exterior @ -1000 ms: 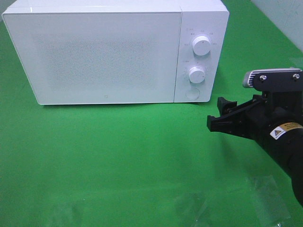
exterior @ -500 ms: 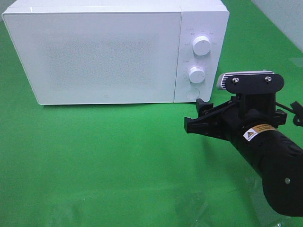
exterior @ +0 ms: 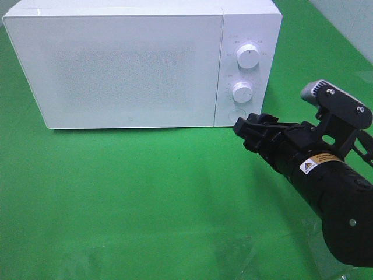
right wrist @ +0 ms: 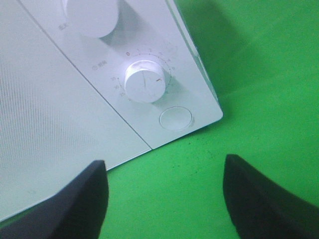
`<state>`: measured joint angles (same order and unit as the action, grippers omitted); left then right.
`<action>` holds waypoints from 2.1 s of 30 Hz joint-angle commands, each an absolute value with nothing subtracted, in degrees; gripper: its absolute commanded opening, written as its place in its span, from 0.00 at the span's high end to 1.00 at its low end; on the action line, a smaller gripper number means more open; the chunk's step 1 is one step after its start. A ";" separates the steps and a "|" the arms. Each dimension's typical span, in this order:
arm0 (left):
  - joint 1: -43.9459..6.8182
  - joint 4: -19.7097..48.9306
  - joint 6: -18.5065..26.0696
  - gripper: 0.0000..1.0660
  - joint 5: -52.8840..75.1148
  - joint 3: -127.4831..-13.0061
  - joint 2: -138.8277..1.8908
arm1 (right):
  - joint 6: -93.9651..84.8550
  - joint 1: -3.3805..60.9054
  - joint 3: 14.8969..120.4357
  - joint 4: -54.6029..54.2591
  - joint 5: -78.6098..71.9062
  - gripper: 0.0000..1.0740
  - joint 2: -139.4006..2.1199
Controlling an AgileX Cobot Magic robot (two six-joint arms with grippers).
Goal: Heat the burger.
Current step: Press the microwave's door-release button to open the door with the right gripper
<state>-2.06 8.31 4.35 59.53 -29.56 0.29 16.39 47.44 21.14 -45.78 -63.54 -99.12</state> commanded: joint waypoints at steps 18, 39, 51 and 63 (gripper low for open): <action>-1.95 8.25 4.24 0.06 59.07 -29.39 0.69 | 82.28 47.56 21.49 -43.43 -62.05 0.94 -98.95; -1.95 8.25 4.24 0.06 59.07 -29.39 0.69 | 81.36 44.92 21.49 -40.34 -56.89 1.00 -98.95; -1.95 8.31 4.24 0.06 59.07 -29.39 0.69 | 81.76 43.83 24.41 -37.99 -56.95 1.00 -102.22; -1.95 8.25 4.24 0.06 59.07 -29.39 0.69 | 84.97 41.65 31.91 -33.69 -56.89 1.00 -110.47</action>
<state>-2.06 8.31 4.35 59.53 -29.56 0.29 84.63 42.46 30.94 -35.12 -56.95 -110.12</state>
